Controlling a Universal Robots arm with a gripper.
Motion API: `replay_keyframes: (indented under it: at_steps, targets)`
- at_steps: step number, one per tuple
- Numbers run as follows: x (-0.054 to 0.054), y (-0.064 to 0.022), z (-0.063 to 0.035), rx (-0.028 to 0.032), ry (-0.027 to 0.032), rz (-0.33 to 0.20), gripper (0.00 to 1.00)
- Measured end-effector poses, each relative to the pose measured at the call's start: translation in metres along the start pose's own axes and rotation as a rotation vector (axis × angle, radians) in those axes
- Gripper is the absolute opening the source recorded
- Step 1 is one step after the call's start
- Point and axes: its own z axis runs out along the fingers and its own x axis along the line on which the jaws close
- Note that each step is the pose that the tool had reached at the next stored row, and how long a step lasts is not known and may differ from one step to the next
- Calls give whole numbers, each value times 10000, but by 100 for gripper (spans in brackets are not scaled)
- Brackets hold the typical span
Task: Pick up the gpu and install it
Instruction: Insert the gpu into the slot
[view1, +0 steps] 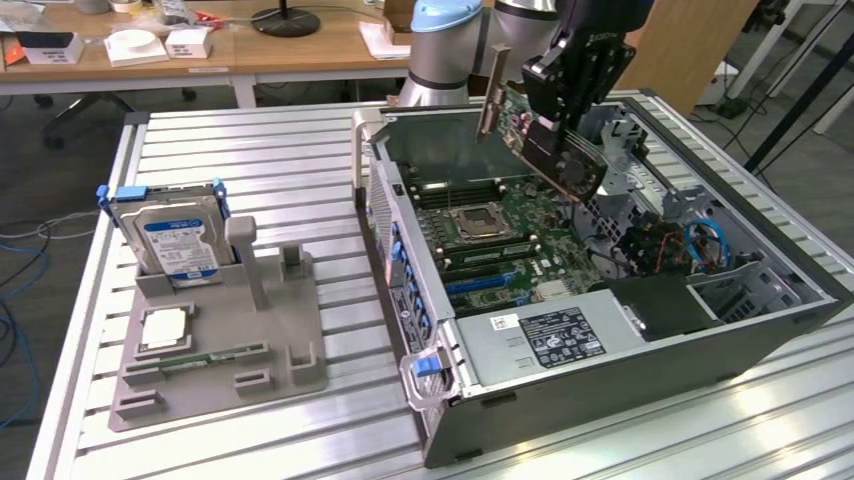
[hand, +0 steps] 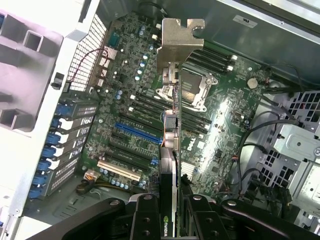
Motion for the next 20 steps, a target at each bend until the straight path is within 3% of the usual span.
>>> replay_keyframes:
  at_steps: [14,20]
  targets:
    - [0,0,0,-1,-2,-107,26]
    - [-1,0,0,-1,-10,-394,26]
